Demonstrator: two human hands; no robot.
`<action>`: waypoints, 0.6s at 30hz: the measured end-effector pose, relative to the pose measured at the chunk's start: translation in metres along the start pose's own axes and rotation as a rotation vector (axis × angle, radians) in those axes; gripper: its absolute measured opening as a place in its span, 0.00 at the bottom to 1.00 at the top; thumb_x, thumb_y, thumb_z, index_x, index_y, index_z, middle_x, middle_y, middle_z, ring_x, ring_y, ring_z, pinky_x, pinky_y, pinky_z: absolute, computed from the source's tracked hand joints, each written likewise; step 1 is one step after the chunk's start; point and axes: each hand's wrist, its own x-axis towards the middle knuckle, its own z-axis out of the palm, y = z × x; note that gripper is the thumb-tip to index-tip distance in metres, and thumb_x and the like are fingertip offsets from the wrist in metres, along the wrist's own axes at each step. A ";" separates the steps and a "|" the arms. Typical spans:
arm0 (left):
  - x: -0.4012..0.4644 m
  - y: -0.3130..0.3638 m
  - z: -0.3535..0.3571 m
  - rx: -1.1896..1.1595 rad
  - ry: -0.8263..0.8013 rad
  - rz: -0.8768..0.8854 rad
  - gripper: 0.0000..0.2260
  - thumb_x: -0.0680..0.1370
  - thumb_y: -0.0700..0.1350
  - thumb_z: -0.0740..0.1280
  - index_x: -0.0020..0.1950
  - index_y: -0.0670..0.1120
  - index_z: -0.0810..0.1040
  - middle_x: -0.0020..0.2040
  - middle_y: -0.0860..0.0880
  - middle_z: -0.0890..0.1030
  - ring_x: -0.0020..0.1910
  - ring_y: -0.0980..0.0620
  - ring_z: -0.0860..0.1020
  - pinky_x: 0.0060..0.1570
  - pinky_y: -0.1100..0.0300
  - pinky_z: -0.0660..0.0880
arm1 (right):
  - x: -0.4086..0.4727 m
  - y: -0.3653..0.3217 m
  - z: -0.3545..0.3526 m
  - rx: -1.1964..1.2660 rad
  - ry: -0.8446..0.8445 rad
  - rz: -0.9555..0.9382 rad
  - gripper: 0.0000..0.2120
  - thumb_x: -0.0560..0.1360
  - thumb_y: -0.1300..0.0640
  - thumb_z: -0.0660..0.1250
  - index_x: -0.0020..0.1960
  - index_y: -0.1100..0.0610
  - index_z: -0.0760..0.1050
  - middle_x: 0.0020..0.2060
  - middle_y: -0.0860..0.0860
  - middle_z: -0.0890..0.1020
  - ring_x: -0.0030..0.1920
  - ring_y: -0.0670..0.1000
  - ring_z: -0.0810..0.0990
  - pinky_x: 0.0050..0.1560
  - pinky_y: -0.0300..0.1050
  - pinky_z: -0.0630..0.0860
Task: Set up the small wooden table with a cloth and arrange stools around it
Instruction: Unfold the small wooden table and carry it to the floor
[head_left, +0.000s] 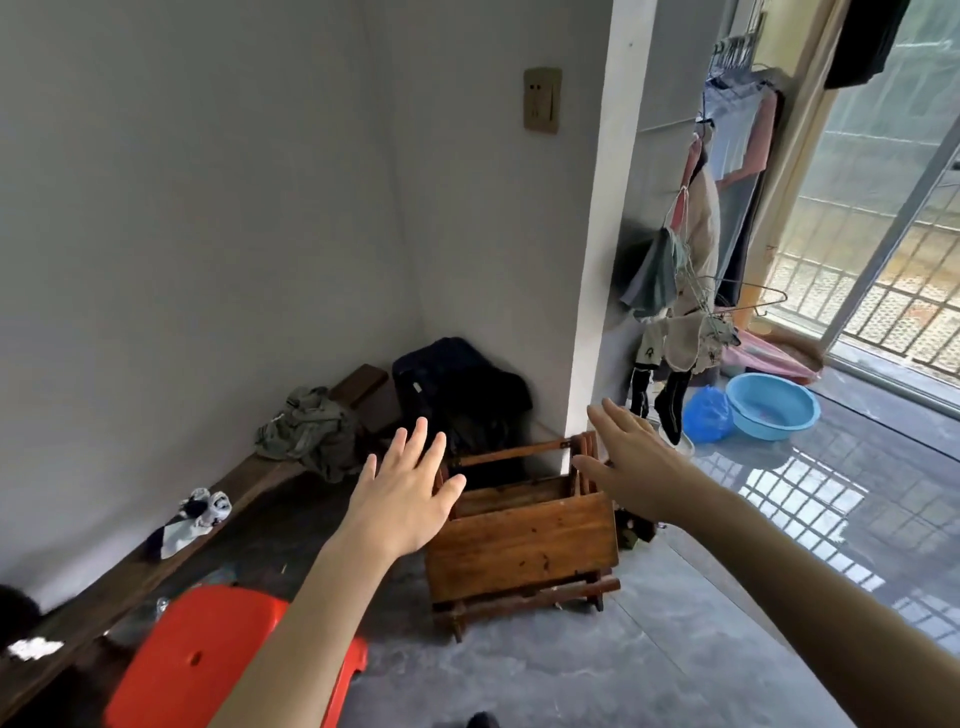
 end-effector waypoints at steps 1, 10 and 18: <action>0.014 -0.003 0.000 -0.001 -0.011 0.007 0.28 0.83 0.61 0.46 0.80 0.53 0.42 0.79 0.53 0.36 0.78 0.53 0.37 0.76 0.46 0.43 | 0.013 0.000 -0.001 -0.001 0.005 0.009 0.35 0.80 0.40 0.55 0.79 0.53 0.46 0.79 0.53 0.48 0.78 0.56 0.46 0.75 0.52 0.49; 0.144 -0.045 0.000 -0.039 -0.061 0.090 0.28 0.83 0.60 0.46 0.80 0.54 0.44 0.79 0.53 0.37 0.78 0.53 0.38 0.75 0.47 0.43 | 0.134 -0.003 0.004 -0.023 -0.040 0.077 0.35 0.80 0.40 0.55 0.79 0.52 0.45 0.79 0.52 0.47 0.78 0.56 0.45 0.75 0.53 0.49; 0.229 -0.074 0.034 -0.025 -0.083 0.128 0.28 0.83 0.60 0.48 0.80 0.53 0.45 0.80 0.53 0.39 0.79 0.53 0.40 0.76 0.46 0.45 | 0.195 0.023 0.036 -0.087 -0.083 0.123 0.34 0.81 0.41 0.55 0.79 0.52 0.45 0.79 0.51 0.47 0.78 0.54 0.45 0.76 0.52 0.49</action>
